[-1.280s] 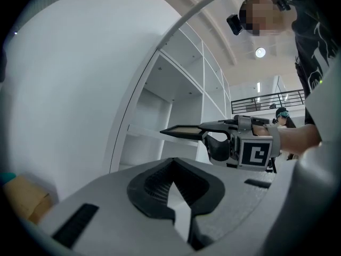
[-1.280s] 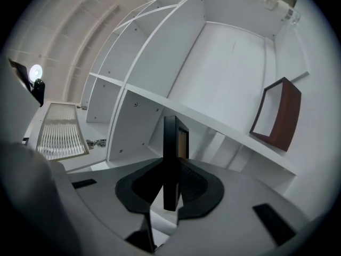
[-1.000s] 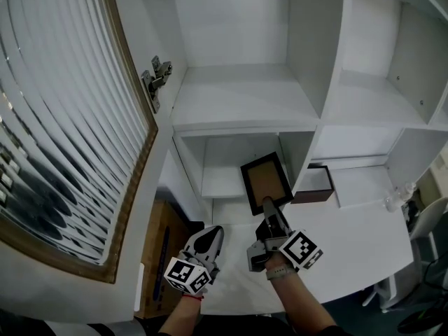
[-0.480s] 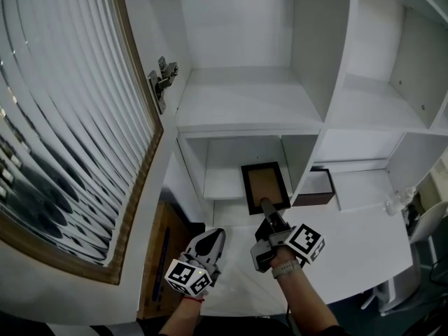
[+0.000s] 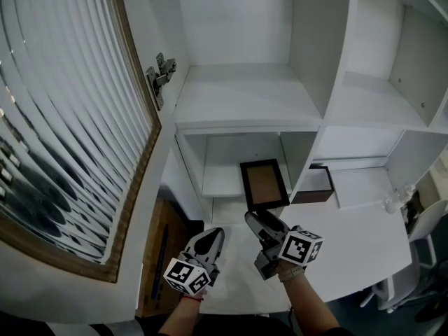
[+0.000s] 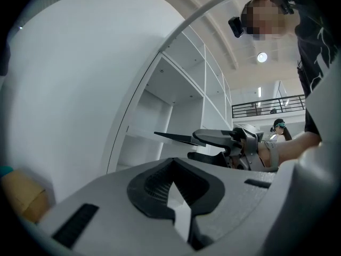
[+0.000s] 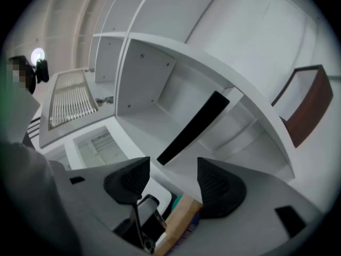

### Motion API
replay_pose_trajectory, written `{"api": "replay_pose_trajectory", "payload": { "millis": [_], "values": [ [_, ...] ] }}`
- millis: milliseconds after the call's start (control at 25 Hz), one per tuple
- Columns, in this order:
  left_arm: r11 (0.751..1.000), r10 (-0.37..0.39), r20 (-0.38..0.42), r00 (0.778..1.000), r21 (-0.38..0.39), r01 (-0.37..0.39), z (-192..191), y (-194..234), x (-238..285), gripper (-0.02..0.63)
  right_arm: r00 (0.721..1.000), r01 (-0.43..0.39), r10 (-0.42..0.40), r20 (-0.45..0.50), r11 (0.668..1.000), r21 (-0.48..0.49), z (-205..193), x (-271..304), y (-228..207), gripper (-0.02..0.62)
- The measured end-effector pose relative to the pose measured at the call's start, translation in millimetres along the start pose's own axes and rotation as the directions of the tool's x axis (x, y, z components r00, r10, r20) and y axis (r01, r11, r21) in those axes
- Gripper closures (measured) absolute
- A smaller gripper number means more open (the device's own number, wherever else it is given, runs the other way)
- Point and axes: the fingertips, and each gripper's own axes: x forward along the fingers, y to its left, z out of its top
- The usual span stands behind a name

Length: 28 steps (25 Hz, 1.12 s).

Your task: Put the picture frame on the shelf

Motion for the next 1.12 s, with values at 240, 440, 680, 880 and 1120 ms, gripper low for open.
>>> {"api": "replay_pose_trajectory", "payload": {
  "millis": [240, 440, 680, 880, 1120],
  "values": [
    [1.0, 0.008, 0.007, 1.0, -0.014, -0.007, -2.2, -0.3, 1.2, 0.602, 0.981, 0.069, -0.121, -0.152, 0.949, -0.308, -28.2, -12.3, -11.0, 0.354],
    [1.0, 0.01, 0.007, 1.0, -0.016, -0.009, -3.8, -0.5, 4.1, 0.601, 0.977, 0.138, -0.205, -0.058, 0.816, -0.561, -16.4, -32.0, -10.8, 0.585],
    [1.0, 0.0, 0.0, 1.0, -0.023, 0.0, -8.4, -9.5, 7.6, 0.602, 0.973, 0.222, -0.215, 0.088, 0.742, -0.632, 15.2, -43.0, -3.4, 0.59],
    [1.0, -0.002, -0.011, 1.0, -0.023, 0.002, -12.6, -11.3, 6.7, 0.601, 0.97, 0.237, -0.215, 0.112, 0.744, -0.624, 24.0, -38.0, -4.0, 0.591],
    [0.999, 0.013, -0.01, 1.0, -0.029, -0.013, -12.9, -4.0, 2.8, 0.601, 0.968, 0.247, -0.223, 0.116, 0.757, -0.606, 29.6, -27.6, -9.4, 0.59]
  ]
}}
